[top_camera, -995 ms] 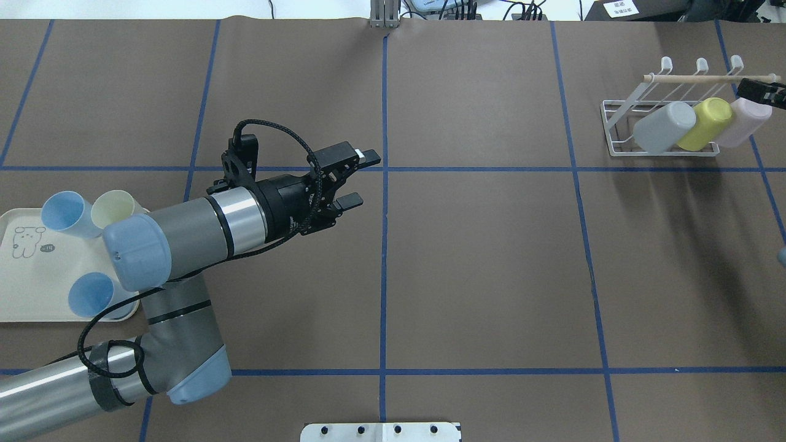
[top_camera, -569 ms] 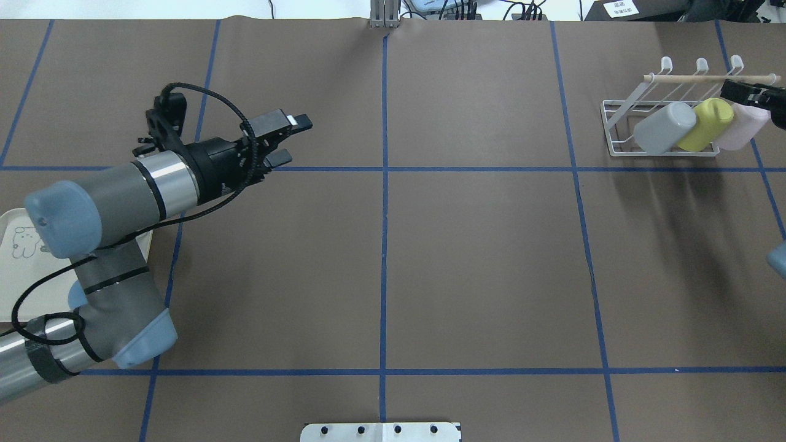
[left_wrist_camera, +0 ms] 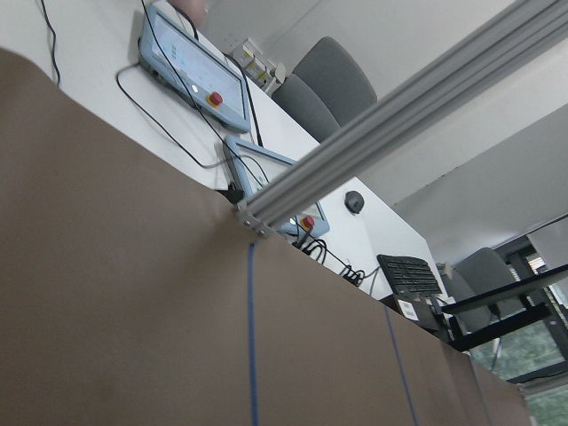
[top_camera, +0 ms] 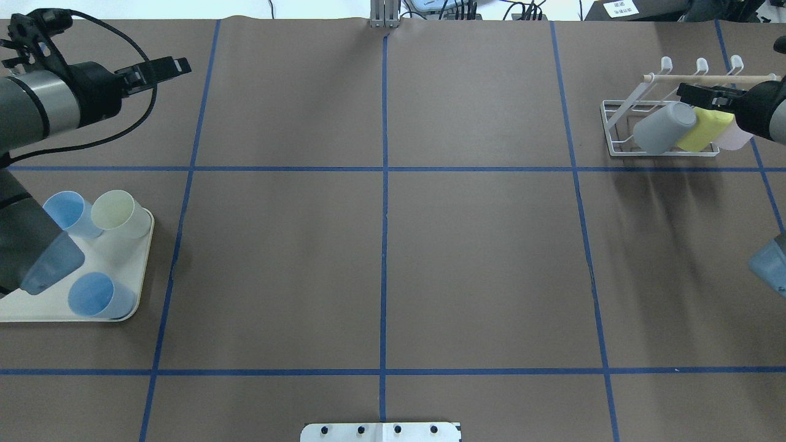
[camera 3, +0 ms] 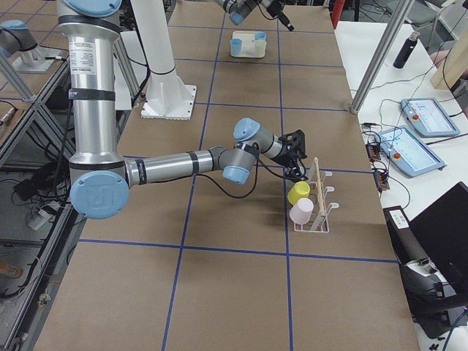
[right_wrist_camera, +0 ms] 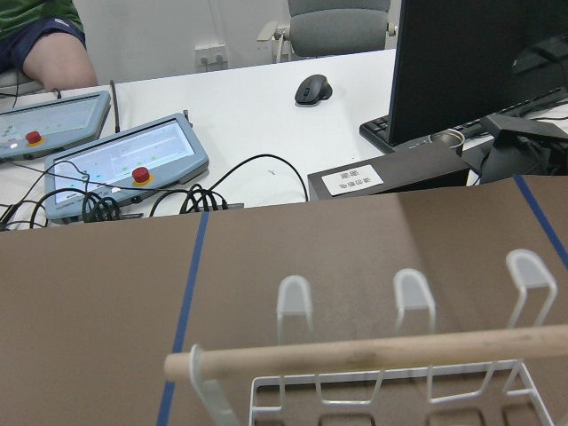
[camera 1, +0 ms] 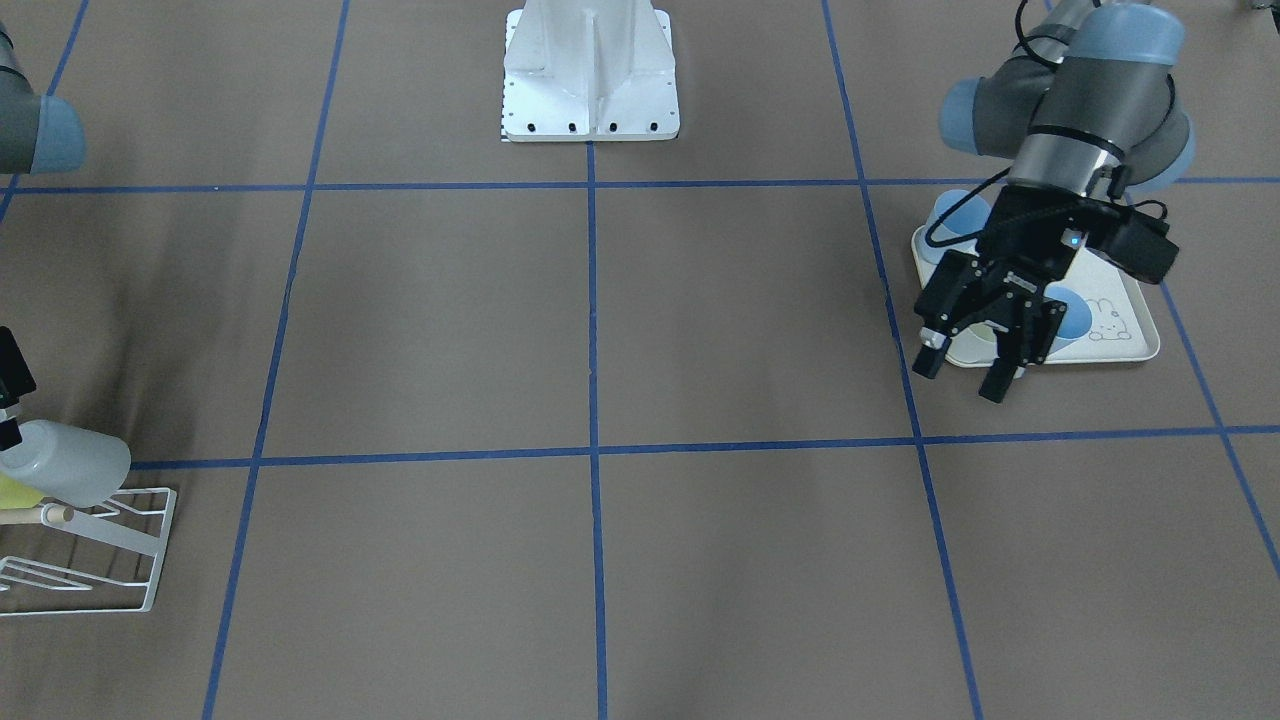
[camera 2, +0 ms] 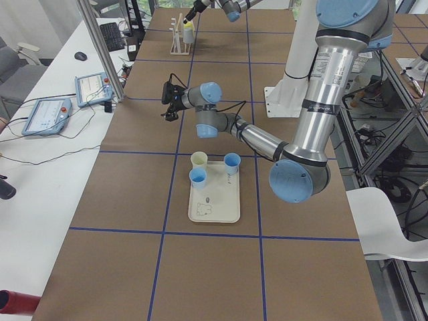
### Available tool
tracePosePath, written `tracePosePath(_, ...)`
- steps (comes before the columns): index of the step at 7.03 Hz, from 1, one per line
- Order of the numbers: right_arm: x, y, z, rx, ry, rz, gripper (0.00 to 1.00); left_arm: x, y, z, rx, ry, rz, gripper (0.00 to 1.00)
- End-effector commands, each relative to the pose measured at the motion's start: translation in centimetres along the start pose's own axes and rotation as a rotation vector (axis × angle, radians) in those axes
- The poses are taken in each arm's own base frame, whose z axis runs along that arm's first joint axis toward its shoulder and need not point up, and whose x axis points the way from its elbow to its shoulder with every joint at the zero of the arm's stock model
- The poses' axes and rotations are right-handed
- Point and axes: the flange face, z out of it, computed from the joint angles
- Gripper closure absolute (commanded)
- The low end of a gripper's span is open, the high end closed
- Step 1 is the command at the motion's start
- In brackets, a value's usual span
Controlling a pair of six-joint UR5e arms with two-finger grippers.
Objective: Transfer IKEA cup to right arm and place on rack
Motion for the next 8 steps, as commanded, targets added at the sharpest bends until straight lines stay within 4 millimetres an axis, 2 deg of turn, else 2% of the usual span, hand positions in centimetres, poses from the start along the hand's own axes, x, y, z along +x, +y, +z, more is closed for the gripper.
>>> tracePosePath(1, -2.1, 2.0, 0.2, -0.041, -0.037, -0.023, 0.00, -10.5, -1.6, -1.6, -0.102, -0.155, 0.232, 0.00)
tracePosePath(3, -3.1, 3.3, 0.6, -0.061, -0.049, -0.037, 0.00, -20.7, 0.9, -4.9, -0.287, -0.225, 0.326, 0.00)
tracePosePath(4, -3.9, 3.9, 0.8, -0.068, -0.058, -0.042, 0.00, -22.2, 2.4, -5.5, -0.352, -0.231, 0.296, 0.00)
tracePosePath(5, -4.0, 4.1, 0.8, -0.071, -0.060, -0.035, 0.00, -22.2, 2.9, -5.7, -0.420, -0.234, 0.261, 0.00)
tracePosePath(6, -4.3, 4.0, 0.6, -0.070, -0.066, -0.036, 0.00, -21.9, 3.8, -6.9, -0.470, -0.226, 0.231, 0.00)
tracePosePath(8, -4.5, 4.4, 0.7, -0.075, -0.070, -0.039, 0.00, -23.0, 5.1, -6.8, -0.510, -0.245, 0.195, 0.00)
